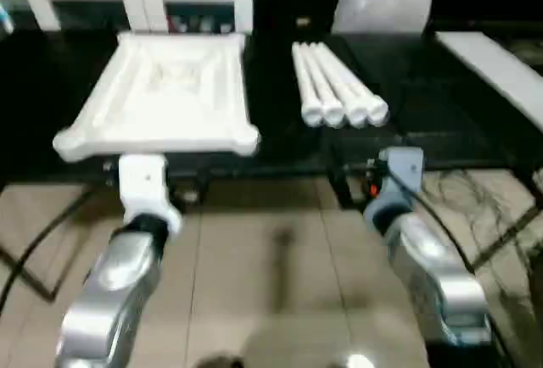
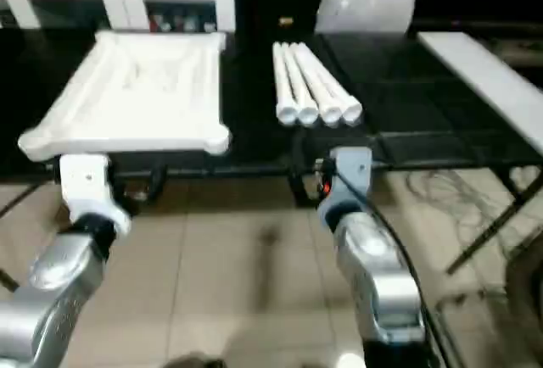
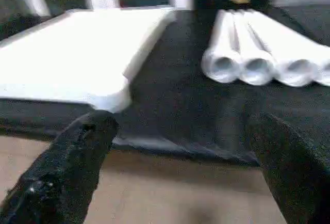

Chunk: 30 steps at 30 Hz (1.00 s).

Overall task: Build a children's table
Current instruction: Move to table

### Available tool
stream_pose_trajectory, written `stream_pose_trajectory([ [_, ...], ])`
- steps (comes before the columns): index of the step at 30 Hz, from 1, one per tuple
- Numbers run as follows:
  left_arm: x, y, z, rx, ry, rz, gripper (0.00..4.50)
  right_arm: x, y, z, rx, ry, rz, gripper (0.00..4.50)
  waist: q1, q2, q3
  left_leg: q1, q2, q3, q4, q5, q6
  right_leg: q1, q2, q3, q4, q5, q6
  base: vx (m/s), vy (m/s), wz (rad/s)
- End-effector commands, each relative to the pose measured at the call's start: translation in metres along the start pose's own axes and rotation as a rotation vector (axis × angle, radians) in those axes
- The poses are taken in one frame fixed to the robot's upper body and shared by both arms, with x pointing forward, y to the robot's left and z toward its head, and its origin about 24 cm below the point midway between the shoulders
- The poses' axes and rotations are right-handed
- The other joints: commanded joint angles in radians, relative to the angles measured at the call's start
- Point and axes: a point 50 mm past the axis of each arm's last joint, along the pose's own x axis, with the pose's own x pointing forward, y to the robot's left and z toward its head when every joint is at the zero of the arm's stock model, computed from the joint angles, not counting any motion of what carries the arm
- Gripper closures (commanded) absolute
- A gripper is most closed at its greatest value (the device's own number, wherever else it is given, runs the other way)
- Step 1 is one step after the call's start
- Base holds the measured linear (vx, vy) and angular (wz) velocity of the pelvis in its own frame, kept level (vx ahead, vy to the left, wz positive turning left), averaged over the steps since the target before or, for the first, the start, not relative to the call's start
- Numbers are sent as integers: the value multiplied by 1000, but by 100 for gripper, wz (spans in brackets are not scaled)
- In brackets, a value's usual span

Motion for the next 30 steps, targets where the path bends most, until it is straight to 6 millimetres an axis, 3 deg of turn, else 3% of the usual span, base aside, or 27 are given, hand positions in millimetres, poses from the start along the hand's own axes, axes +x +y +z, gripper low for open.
stream_pose_trajectory([
  [1, 4, -2, 7, 14, -21, -4, 8, -1, 2, 2, 6, -14, 16, 0, 3, 8, -2, -14, 94, -67, 0, -20, 24, 29, -188, 138, -235, -682, -277, 159, 7, 7],
  [2, 4, -3, 7, 14, -20, -6, 8, 0, 1, 2, -11, -13, 7, 0, 2, 28, -32, 75, 125, -72, -125, -205, -31, 11, -65, 55, -159, -458, -260, 55, 74, 19],
  [3, 4, -3, 7, 14, -20, -8, 8, 0, 0, 2, -23, -10, 1, 0, -37, 61, -47, 191, 199, -169, -270, -365, 25, -115, 49, 29, 13, -114, -167, 55, 74, 19],
  [4, 3, -4, 7, 16, -19, -9, 8, 0, -2, 3, -25, -10, -1, 0, -58, 53, -76, 225, 228, -198, -273, -297, 113, -140, 41, 31, 47, -31, -90, 18, 89, 19],
  [5, 3, -4, 7, 17, -19, -9, 8, 0, -3, 4, -25, -15, -1, 0, -50, 64, -77, 215, 201, -177, -248, -156, 220, -172, 30, 31, 69, 34, 2, 76, 74, 5],
  [6, 3, -4, 7, 16, -18, -10, 8, 0, -4, 4, -27, -17, -3, 0, -54, 62, -72, 203, 200, -163, -249, -100, 258, -187, 21, 33, 76, 72, 26, 76, 74, 5],
  [7, 3, -5, 7, 16, -17, -10, 8, 0, -5, 5, -34, -18, -6, 0, -57, 45, -64, 186, 199, -136, -263, -10, 340, -204, 9, 35, 77, 140, 46, 98, 37, 4],
  [8, 3, -5, 7, 15, -16, -9, 8, 0, -6, 6, -56, -17, -7, 0, -55, 22, -50, 154, 176, -79, -286, -39, 360, -195, -2, 45, 35, 219, 10, 98, -8, 1],
  [10, 3, -5, 7, 11, -17, -6, 8, 0, -7, 7, -94, -22, -12, 0, -41, -55, -65, 83, 62, -9, -227, -178, 268, -76, -67, 142, -138, 112, -33, 98, -42, 2],
  [11, 3, -6, 7, 12, -22, -6, 8, 0, -9, 8, -114, -24, -23, 0, -12, -65, -69, 87, 16, 14, -116, -145, 182, -36, -139, 224, -208, -278, -111, 128, -82, 1],
  [12, 3, -7, 9, 10, -29, -10, 8, 0, -9, 9, -122, -31, -24, 0, 3, -57, -75, 23, 37, -14, -72, -28, 119, 17, -168, 233, -202, -310, -213, 128, -82, 1],
  [14, 4, -8, 11, 10, -38, -20, 8, 0, -9, 13, -120, -45, -17, 0, 5, -37, -67, -10, 58, -25, -74, 71, 50, 15, -141, 197, -188, -105, -326, 137, -20, -4],
  [15, 5, -10, 13, 11, -42, -30, 8, 0, -8, 15, -113, -55, -10, 0, 4, -16, -55, 6, 88, -23, -130, 118, 42, -23, -105, 138, -193, -69, -361, 128, -8, -3],
  [16, 6, -11, 13, 10, -45, -39, 8, 0, -8, 17, -107, -67, -4, 0, -1, -4, -55, 14, 96, -14, -176, 143, 51, -31, -68, 98, -188, -88, -343, 116, 37, -1],
  [17, 7, -12, 14, 10, -46, -52, 8, 0, -8, 19, -97, -79, 2, 0, -18, 44, -52, 41, 130, -26, -250, 83, 56, -55, 11, 40, -148, -86, -249, 161, 87, 0],
  [18, 7, -14, 14, 10, -46, -60, 8, -1, -8, 20, -93, -83, 3, 0, -47, 52, -54, 100, 178, -72, -270, -4, 83, -115, 47, 29, -89, -56, -199, 161, 87, 0],
  [19, 7, -15, 13, 8, -45, -69, 8, -1, -8, 20, -94, -84, 9, 0, -73, 50, -77, 183, 226, -137, -281, -42, 183, -165, 28, 33, -18, 24, -129, 181, 75, 3],
  [21, 7, -17, 12, 5, -41, -78, 8, -1, -8, 20, -112, -79, 18, 0, -71, 41, -69, 189, 214, -122, -257, 159, 411, -223, 5, 41, 17, 117, -6, 140, 38, 5],
  [22, 7, -19, 11, 4, -38, -80, 8, -2, -8, 20, -130, -76, 23, 0, -74, 34, -74, 191, 206, -117, -251, 211, 447, -229, -3, 48, 10, 140, 5, 117, 8, 3],
  [23, 7, -20, 10, 4, -35, -83, 8, -2, -7, 20, -126, -73, 29, 0, -65, 10, -66, 156, 152, -65, -241, 190, 442, -202, -17, 62, -53, 199, -19, 97, -28, -1],
  [24, 7, -20, 10, 5, -34, -85, 8, -2, -7, 19, -121, -72, 34, 0, -44, -48, -74, 57, 47, 8, -184, 32, 348, -84, -56, 133, -151, 154, -83, 97, -28, -1],
  [25, 7, -21, 9, 9, -30, -91, 8, -3, -6, 17, -107, -57, 42, 0, -18, -47, -57, 34, 24, 25, -131, -38, 290, -51, -126, 191, -197, -3, -115, 58, -57, 3],
  [26, 7, -22, 9, 11, -28, -96, 8, -4, -6, 15, -96, -44, 48, 0, -3, -44, -79, -16, 51, 2, -85, 16, 195, 15, -164, 213, -190, -76, -197, 60, -71, -1],
  [27, 6, -22, 9, 11, -27, -97, 8, -5, -6, 14, -94, -42, 48, 0, 8, -38, -64, 21, 30, 25, -92, -20, 42, -13, -66, 267, -197, -88, -292, 60, -71, -1],
  [28, 7, -22, 9, 11, -27, -99, 8, -5, -6, 14, -91, -39, 49, 0, 10, -30, -55, 6, 45, 14, -108, -4, -2, 3, -52, 271, -190, -54, -322, 94, -46, -41],
  [29, 7, -22, 9, 12, -27, -100, 8, -6, -6, 14, -102, -40, 45, 0, 16, 3, -48, 22, 71, 10, -170, 12, -86, -20, 8, 243, -176, 6, -290, 95, 27, -70],
  [30, 7, -23, 9, 13, -26, -101, 8, -6, -7, 14, -121, -45, 39, 0, -18, 13, -39, 67, 116, 4, -256, 23, -127, -69, 92, 177, -129, 22, -166, 95, 27, -70],
])
